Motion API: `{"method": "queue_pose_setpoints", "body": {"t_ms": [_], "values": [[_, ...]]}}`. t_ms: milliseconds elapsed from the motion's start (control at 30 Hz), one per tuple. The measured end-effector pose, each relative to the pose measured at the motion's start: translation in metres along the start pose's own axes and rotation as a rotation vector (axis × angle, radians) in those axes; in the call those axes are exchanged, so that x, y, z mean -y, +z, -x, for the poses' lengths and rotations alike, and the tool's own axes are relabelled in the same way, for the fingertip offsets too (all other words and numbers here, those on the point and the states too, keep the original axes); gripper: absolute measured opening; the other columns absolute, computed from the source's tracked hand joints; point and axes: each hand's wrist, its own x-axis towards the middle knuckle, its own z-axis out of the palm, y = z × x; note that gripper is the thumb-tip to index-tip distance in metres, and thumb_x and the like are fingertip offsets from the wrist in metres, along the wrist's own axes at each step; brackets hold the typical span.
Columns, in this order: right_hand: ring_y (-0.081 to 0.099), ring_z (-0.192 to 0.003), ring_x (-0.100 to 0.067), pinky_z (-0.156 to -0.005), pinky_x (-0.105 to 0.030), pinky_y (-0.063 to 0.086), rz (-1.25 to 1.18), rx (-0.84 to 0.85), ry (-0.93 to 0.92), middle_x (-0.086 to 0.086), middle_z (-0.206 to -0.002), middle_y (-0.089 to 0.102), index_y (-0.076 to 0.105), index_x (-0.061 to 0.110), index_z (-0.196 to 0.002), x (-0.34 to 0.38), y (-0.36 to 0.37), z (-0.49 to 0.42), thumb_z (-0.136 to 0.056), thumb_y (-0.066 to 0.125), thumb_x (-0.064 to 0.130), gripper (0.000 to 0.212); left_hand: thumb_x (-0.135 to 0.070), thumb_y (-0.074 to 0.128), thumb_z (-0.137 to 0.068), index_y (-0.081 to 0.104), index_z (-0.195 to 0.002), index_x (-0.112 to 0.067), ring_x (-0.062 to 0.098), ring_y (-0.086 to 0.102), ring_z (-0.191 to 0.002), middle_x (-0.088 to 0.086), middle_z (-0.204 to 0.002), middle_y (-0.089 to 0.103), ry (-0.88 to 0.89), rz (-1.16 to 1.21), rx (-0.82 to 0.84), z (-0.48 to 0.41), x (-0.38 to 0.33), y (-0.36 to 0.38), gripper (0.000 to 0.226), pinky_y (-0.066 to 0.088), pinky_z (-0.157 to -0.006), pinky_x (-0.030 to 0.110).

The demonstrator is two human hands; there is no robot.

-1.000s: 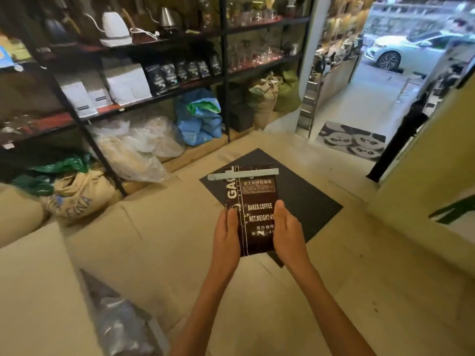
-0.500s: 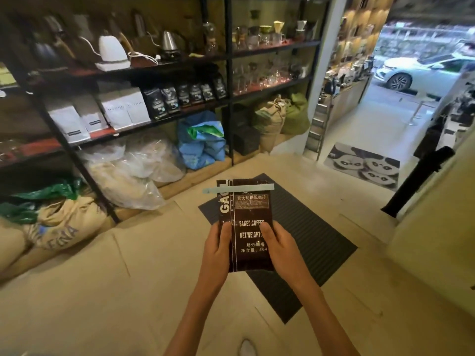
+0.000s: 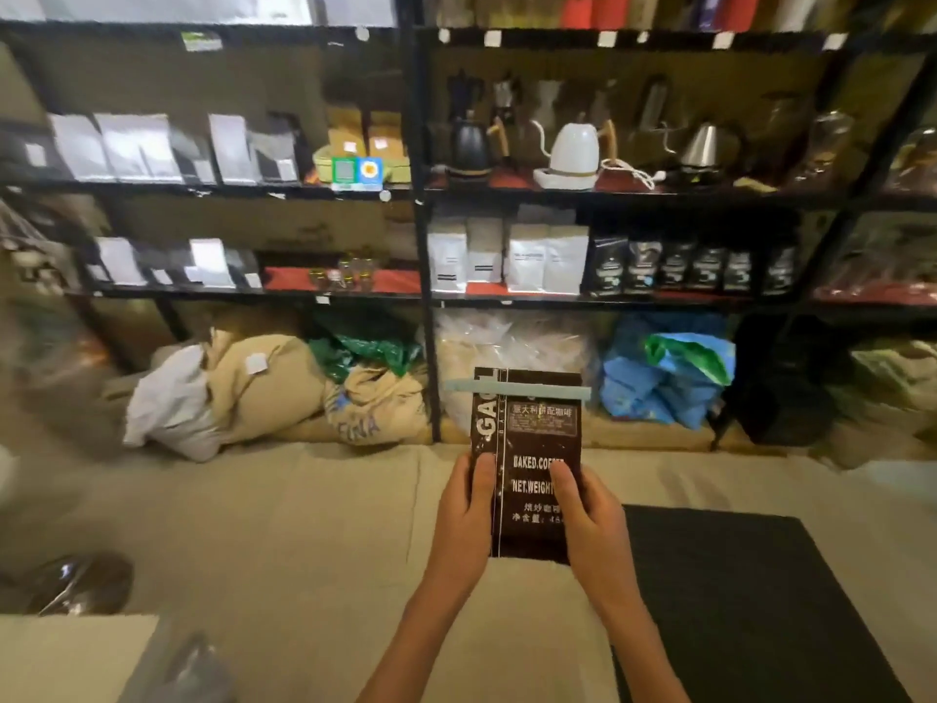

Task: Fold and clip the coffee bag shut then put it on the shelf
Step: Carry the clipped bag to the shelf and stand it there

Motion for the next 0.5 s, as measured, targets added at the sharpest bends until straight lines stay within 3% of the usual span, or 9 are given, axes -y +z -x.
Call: {"method": "queue_pose_setpoints", "body": {"t_ms": [133,333,500], "values": [[0.073,-0.085,-0.007,-0.070,-0.025,0.059,0.000,0.155,-0.035,0.000,-0.095,0.076,0.064,0.034,-0.101,-0.008,0.072,-0.096,-0.094,0.052,0.038,0.015,-0.033,0.040,-0.102,0.060,-0.115,-0.022,0.012,0.072,-0.097,0.001,-0.106,0.073,-0.006,-0.053,-0.160,-0.087,0.002,-0.054,0.027,0.059,-0.082,0.031],[0.073,-0.086,-0.008,-0.069,-0.023,0.058,-0.013,0.318,-0.029,0.004,-0.094,0.077,0.068,0.024,-0.105,-0.010,0.189,-0.237,-0.096,0.052,0.035,0.022,-0.032,0.037,-0.102,0.060,-0.119,-0.017,0.010,0.072,-0.095,0.002,-0.106,0.074,0.018,-0.095,-0.343,-0.224,-0.004,-0.134,0.032,0.058,-0.080,0.028],[0.071,-0.085,-0.001,-0.069,-0.019,0.055,0.054,0.499,-0.043,0.008,-0.093,0.076,0.067,0.027,-0.107,0.004,0.316,-0.321,-0.096,0.050,0.037,0.022,-0.030,0.037,-0.103,0.062,-0.115,-0.018,0.011,0.072,-0.095,0.001,-0.103,0.075,0.026,-0.074,-0.525,-0.311,-0.025,-0.234,0.030,0.057,-0.079,0.027]]}}
